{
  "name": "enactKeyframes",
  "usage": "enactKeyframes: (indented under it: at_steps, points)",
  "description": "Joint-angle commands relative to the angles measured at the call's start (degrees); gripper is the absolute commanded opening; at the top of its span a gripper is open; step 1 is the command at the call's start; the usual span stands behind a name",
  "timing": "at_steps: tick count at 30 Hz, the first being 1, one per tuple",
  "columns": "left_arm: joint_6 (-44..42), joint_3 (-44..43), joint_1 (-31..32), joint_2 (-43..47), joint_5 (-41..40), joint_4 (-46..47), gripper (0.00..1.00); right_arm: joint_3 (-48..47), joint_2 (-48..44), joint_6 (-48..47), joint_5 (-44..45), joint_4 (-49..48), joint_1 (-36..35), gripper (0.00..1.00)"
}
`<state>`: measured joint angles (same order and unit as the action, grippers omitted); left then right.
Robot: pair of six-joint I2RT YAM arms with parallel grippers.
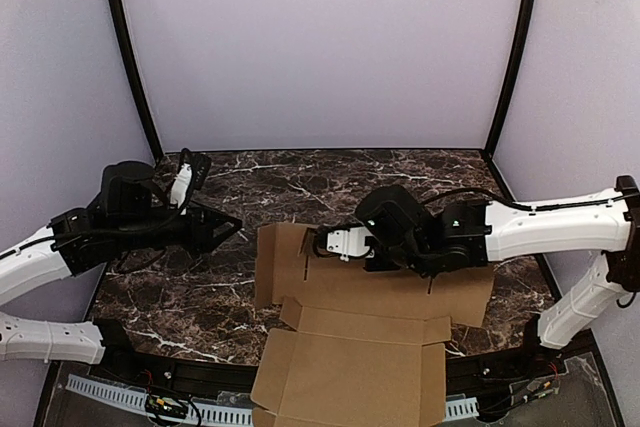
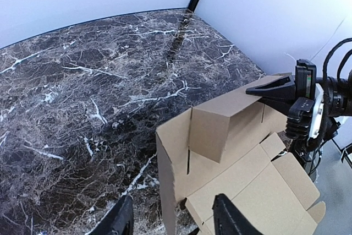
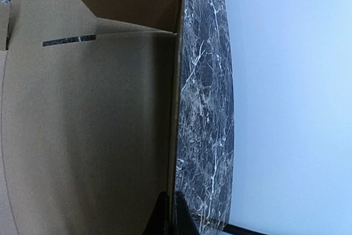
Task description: Fold the paper box
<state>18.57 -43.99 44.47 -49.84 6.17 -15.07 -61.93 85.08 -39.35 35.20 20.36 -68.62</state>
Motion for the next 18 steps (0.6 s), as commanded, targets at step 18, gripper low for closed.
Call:
enactKeyframes:
  at_steps: [18]
  points:
    - [13.92, 18.92, -12.83, -4.8, 24.15, 31.6, 0.63, 5.58, -10.64, -22.41, -17.54, -16.86, 0.42, 0.0]
